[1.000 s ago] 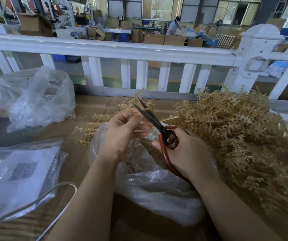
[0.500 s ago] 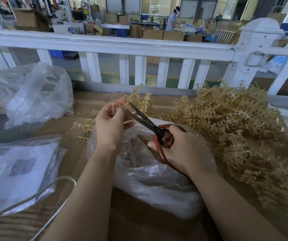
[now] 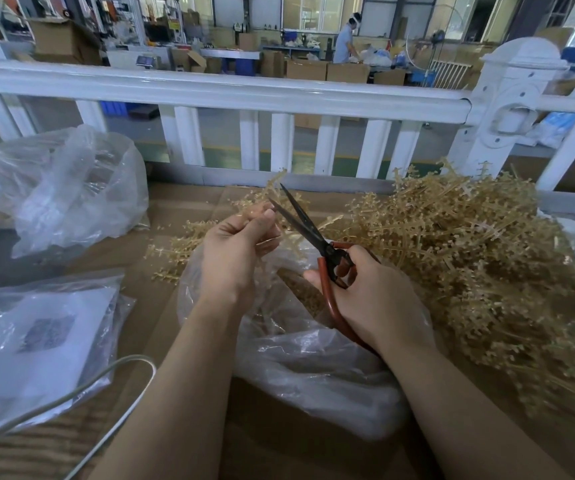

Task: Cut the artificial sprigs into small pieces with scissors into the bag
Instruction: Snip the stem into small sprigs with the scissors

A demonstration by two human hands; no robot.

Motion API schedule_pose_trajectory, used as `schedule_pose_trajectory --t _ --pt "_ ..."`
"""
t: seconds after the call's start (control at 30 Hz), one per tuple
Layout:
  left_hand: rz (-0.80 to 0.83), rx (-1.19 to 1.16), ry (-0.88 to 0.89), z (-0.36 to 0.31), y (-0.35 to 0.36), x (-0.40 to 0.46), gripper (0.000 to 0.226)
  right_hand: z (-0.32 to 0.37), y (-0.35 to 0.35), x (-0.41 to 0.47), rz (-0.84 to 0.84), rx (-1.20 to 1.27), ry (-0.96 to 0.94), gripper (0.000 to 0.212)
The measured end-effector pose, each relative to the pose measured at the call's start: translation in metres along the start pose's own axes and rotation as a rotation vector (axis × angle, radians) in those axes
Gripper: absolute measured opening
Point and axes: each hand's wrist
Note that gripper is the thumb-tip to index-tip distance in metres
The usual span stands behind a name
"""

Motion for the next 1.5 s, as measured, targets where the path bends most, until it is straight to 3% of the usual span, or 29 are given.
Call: schedule_pose_trajectory --t 0.27,0.47,0.67,0.87,1.17,1.5 --pt "0.176 -0.197 -0.017 0.000 0.001 -0.001 0.012 -0.004 0.003 0.002 0.003 0.059 0.049 0.054" --pt "0.185 -0.179 -0.027 -0.001 0.002 -0.001 0.010 -0.006 0.004 0.004 0.001 0.095 0.093 0.060" --pt "0.149 -0.203 -0.028 -0.001 0.002 -0.002 0.011 -0.002 0.001 -0.001 -0.036 0.050 -0.028 0.052" --pt "0.180 -0.156 -0.024 -0.001 0.000 -0.003 0.003 0.001 -0.002 -0.003 -0.052 -0.078 -0.066 0.059" --pt "0.339 -0.302 -0.065 0.002 -0.010 0.000 0.029 0.002 -0.001 -0.004 -0.085 -0.081 -0.076 0.066" --pt "0.400 -0.224 0.031 0.002 -0.015 0.005 0.048 -0.005 0.002 0.001 -0.215 -0.185 -0.177 0.058"
Point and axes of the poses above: each hand's wrist, its own x-axis towards the middle knuckle, its own y-axis out of the palm, z = x × y, and after that the axes turned 6 degrees about z, right-handed
